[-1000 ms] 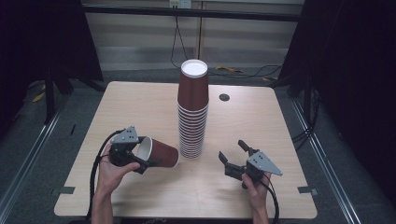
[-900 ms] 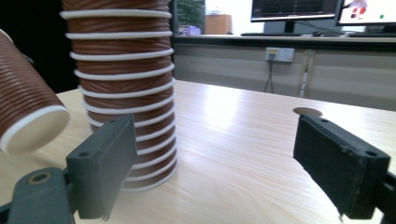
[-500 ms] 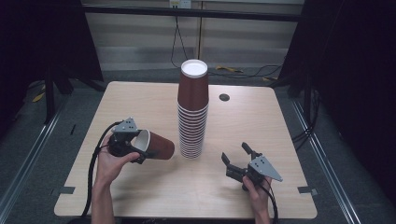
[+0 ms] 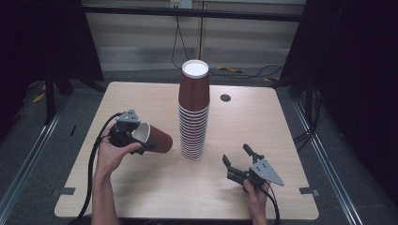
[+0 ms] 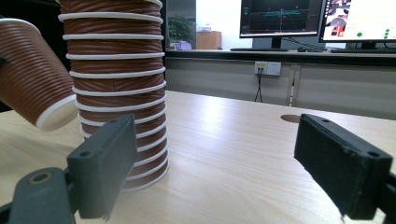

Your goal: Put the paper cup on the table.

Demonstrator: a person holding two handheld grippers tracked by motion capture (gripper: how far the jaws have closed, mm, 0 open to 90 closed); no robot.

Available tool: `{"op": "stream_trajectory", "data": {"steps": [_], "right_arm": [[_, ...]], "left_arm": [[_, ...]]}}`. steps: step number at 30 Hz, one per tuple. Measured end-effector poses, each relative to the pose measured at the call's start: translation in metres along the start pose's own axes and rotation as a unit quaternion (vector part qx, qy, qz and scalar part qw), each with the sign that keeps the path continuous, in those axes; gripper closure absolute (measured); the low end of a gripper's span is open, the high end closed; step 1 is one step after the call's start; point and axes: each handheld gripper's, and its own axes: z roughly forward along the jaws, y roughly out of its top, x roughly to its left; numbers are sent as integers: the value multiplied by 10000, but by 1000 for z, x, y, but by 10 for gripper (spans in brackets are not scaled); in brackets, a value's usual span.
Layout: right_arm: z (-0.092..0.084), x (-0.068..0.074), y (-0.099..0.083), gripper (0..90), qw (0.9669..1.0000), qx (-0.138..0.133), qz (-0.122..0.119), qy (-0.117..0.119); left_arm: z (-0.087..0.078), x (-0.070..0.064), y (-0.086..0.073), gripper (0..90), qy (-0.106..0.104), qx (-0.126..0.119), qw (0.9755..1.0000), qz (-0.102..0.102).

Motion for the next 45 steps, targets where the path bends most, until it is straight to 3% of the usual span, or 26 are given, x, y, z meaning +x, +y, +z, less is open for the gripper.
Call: {"op": "stream_trajectory", "data": {"steps": [5,9,12,13,15,20,23,26,27,28,29,31,33,34,35,37,41,43,45], "right_arm": [[0,0,0,130,10000,-31,9,-2],[-1,0,0,130,10000,-39,16,-41],[-1,1,0,130,10000,-39,12,-84],[-1,1,0,130,9999,-46,7,-97],[-1,1,0,130,9999,-54,16,-111],[-1,1,0,132,9999,-29,1,-97],[-1,1,0,132,10000,-25,4,-75],[-1,1,0,132,10000,-21,6,-71],[-1,1,0,132,10000,-20,9,-69],[-1,1,0,133,10000,-19,4,-65],[-1,1,0,134,10000,-18,4,-62],[-1,1,0,135,10000,-16,5,-55],[-1,1,0,134,10000,-13,7,-57],[-1,1,0,135,10000,-15,3,-55],[-1,1,0,136,10000,-14,4,-56],[-1,1,0,136,10000,-13,6,-57],[-1,1,0,137,10000,-17,6,-89],[-1,1,0,137,10000,-14,2,-87],[-1,1,0,137,10000,-14,2,-86]], "left_arm": [[-4,7,-1,55,128,90,9999,25],[-4,9,3,55,113,157,9998,98],[-3,7,9,55,155,323,9992,168],[-4,5,13,55,146,368,9987,309],[-4,3,17,55,104,413,9984,384],[6,3,27,55,379,934,9938,469],[12,6,31,55,239,1086,9921,576],[15,9,34,53,261,1219,9907,544],[16,9,36,53,313,1322,9891,564],[18,8,36,52,322,1331,9893,496],[18,9,39,51,350,1488,9865,590],[21,8,41,51,321,1559,9854,598],[24,8,42,51,312,1716,9822,702],[26,7,43,51,324,1754,9818,647],[29,7,44,50,371,1861,9791,735],[34,6,45,48,441,1969,9764,773],[45,6,44,41,384,2041,9747,830],[49,5,45,32,429,1930,9770,796],[52,3,45,32,453,1861,9776,871]]}}
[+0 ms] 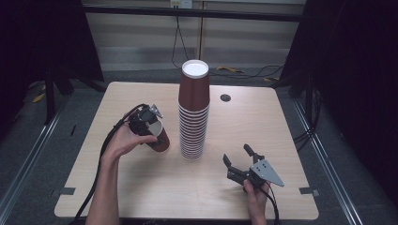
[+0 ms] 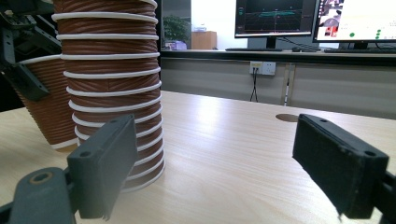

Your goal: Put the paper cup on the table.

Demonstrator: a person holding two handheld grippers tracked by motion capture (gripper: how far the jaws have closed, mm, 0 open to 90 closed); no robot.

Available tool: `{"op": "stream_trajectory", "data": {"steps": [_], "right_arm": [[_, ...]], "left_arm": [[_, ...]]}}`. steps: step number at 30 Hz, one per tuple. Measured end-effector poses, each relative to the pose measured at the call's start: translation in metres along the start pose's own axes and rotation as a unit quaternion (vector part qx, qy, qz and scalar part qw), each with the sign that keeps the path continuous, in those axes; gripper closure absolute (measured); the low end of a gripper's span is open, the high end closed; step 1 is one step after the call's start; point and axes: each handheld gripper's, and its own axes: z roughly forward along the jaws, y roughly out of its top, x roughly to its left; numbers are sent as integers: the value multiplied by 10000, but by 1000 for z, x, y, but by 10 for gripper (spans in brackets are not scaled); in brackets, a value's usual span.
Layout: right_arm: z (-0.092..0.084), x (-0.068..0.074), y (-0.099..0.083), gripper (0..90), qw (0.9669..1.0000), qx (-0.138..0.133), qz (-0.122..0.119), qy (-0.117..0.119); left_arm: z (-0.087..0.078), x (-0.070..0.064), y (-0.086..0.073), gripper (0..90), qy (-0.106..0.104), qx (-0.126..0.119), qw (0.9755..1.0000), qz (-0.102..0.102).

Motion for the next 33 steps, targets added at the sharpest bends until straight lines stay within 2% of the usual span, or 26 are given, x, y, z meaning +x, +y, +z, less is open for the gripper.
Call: {"op": "stream_trajectory", "data": {"steps": [3,6,7,9,10,12,14,16,19,22,23,24,25,26,27,28,29,30,31,33], "right_arm": [[0,0,0,137,10000,0,0,-1],[0,0,0,137,10000,-2,1,0],[0,0,0,137,10000,1,7,-1],[0,0,0,137,10000,1,4,-1],[0,0,0,137,10000,1,2,1],[0,0,0,137,10000,1,1,1],[0,0,0,137,10000,1,3,0],[0,0,0,137,10000,1,1,0],[0,0,0,137,10000,1,2,0],[0,0,0,135,10000,2,3,0],[0,0,0,136,10000,1,1,-1],[0,0,0,135,10000,0,5,-1],[0,0,0,135,10000,1,1,0],[0,0,0,137,10000,0,4,-1],[0,0,0,141,10000,1,2,1],[0,0,0,142,10000,0,1,1],[0,0,0,142,10000,0,1,1],[0,0,0,141,10000,1,2,0],[0,0,0,138,10000,1,1,0],[0,0,0,137,10000,1,1,0]], "left_arm": [[3,-1,1,30,16,-100,9999,24],[7,0,-2,43,-44,-170,9998,-112],[9,2,-3,46,-16,-147,9999,-51],[10,5,-6,48,22,-97,9998,-155],[12,4,-7,50,15,-175,9996,-239],[13,5,-10,50,-78,-209,9995,-204],[15,6,-13,52,-153,-304,9988,-342],[15,7,-16,74,-261,-330,9985,-362],[17,7,-22,74,-286,-574,9971,-399],[20,7,-30,58,-347,-729,9951,-576],[21,7,-33,55,-352,-769,9950,-538],[22,5,-35,55,-363,-884,9928,-723],[22,5,-38,61,-369,-887,9927,-723],[22,6,-40,77,-384,-887,9934,-611],[25,3,-42,122,-430,-1042,9903,-815],[25,5,-45,126,-479,-1043,9907,-728],[26,4,-47,137,-501,-1112,9893,-798],[27,4,-49,139,-484,-1138,9890,-815],[27,4,-50,143,-469,-1142,9897,-731],[28,1,-53,145,-488,-1280,9873,-811]]}}
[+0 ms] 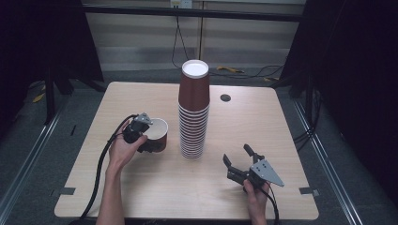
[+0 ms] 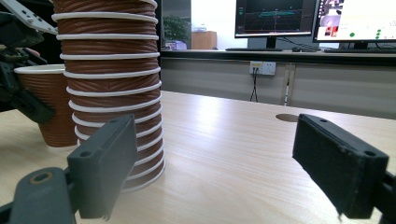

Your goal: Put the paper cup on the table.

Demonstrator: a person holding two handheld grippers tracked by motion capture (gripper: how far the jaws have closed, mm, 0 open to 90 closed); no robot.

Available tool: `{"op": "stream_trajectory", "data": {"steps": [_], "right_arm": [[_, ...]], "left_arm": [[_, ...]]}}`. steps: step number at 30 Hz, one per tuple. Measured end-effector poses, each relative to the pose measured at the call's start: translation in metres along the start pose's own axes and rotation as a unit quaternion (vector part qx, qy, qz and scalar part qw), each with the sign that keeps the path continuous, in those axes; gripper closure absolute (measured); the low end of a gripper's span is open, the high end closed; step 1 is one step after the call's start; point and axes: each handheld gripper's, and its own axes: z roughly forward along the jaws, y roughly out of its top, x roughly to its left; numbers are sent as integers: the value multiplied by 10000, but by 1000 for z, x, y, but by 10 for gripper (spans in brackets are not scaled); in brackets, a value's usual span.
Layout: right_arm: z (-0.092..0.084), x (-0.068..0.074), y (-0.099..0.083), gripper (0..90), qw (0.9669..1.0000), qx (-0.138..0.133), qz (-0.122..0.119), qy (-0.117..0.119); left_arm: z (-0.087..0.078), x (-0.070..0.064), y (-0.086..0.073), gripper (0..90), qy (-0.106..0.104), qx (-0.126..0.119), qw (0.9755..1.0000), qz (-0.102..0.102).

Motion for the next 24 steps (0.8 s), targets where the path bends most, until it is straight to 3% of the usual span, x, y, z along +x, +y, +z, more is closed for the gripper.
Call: {"op": "stream_trajectory", "data": {"steps": [3,8,11,14,17,24], "right_arm": [[0,0,0,137,10000,0,0,0],[0,0,0,136,10000,0,0,0],[0,0,0,136,10000,1,1,0],[0,0,0,145,10000,0,-1,1],[0,0,0,140,10000,0,-1,2],[0,0,0,136,10000,0,0,0]], "left_arm": [[-1,0,-3,146,-13,11,9999,101],[2,-2,-8,149,-11,-64,10000,9],[3,-1,-12,154,-28,32,10000,49],[2,-1,-19,154,-76,-235,9997,-91],[2,-2,-26,154,-79,-343,9992,-171],[-9,-15,-39,155,218,-832,9961,-190]]}}
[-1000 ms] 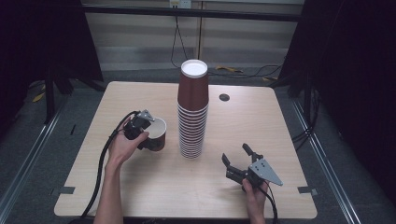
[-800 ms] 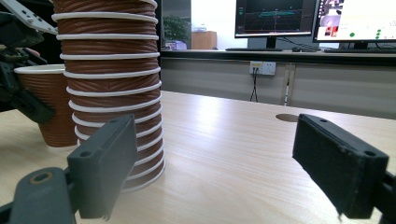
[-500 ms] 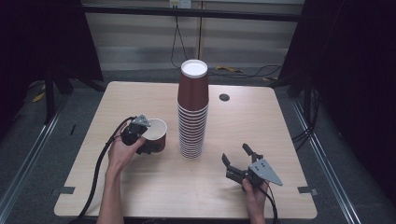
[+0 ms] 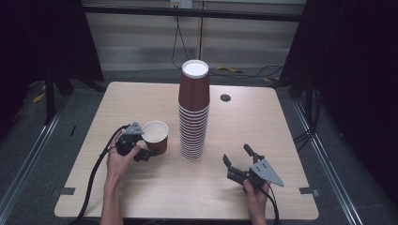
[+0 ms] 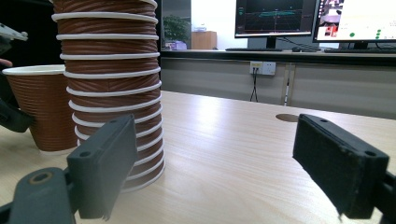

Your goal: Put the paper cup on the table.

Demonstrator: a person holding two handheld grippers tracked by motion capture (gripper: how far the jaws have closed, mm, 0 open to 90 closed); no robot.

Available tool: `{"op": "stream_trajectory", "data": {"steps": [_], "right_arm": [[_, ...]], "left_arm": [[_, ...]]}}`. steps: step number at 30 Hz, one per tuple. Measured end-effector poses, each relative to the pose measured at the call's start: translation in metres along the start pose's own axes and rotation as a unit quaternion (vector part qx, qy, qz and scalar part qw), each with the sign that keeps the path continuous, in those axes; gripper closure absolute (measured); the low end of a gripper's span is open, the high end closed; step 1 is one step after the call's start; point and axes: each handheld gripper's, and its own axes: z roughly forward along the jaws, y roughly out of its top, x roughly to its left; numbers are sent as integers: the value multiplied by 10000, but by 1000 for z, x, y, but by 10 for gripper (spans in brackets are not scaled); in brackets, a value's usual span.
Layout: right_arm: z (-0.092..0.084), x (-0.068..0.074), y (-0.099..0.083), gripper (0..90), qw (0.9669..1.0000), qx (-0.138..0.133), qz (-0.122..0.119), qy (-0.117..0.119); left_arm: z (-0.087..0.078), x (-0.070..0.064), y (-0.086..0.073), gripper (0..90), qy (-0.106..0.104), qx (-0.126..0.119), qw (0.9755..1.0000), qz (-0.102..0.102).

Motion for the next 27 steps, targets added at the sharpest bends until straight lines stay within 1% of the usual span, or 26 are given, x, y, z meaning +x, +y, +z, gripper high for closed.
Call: {"op": "stream_trajectory", "data": {"steps": [1,2,3,4,5,7,8,11,12,15,17,18,19,21,22,24,25,26,27], "right_arm": [[0,0,0,136,10000,1,2,1],[0,0,0,137,10000,0,-1,0],[0,0,0,136,10000,0,2,1],[0,0,0,136,10000,0,-1,-1],[0,0,0,136,10000,-1,-1,0],[0,0,0,136,10000,-2,2,0],[0,0,0,136,10000,-1,2,-1],[0,0,0,136,10000,-1,0,0],[0,0,0,136,10000,-1,1,0],[0,0,0,136,10000,-1,2,-1],[0,0,0,136,10000,-1,-1,0],[0,0,0,136,10000,-1,-1,0],[0,0,0,136,10000,-1,-1,0],[0,0,0,136,10000,-1,-1,0],[0,0,0,135,10000,0,-1,1],[0,0,0,135,10000,0,-1,1],[0,0,0,135,10000,-2,-1,0],[0,0,0,135,10000,0,-1,1],[0,0,0,135,10000,-1,0,1]], "left_arm": [[-2,0,-1,155,62,-91,9999,-2],[-3,-1,-3,154,72,-156,9998,-48],[-4,-1,-3,154,89,-201,9998,-1],[-5,-3,-5,155,97,-238,9997,-46],[-7,-4,-6,155,167,-280,9995,-50],[-9,-7,-9,155,217,-396,9989,-89],[-12,-8,-10,155,270,-420,9987,-68],[-17,-12,-14,154,429,-589,9973,-119],[-19,-15,-14,155,426,-628,9970,-138],[-23,-23,-15,157,514,-791,9955,-117],[-26,-28,-17,156,604,-952,9935,-143],[-27,-30,-17,155,578,-1004,9931,-179],[-28,-32,-17,155,548,-1029,9931,-147],[-30,-36,-19,158,606,-1249,9901,-182],[-31,-38,-21,155,615,-1357,9885,-260],[-33,-42,-23,155,570,-1524,9861,-348],[-35,-44,-25,157,584,-1617,9846,-316],[-35,-47,-27,155,623,-1742,9820,-376],[-37,-49,-28,156,600,-1806,9811,-351]]}}
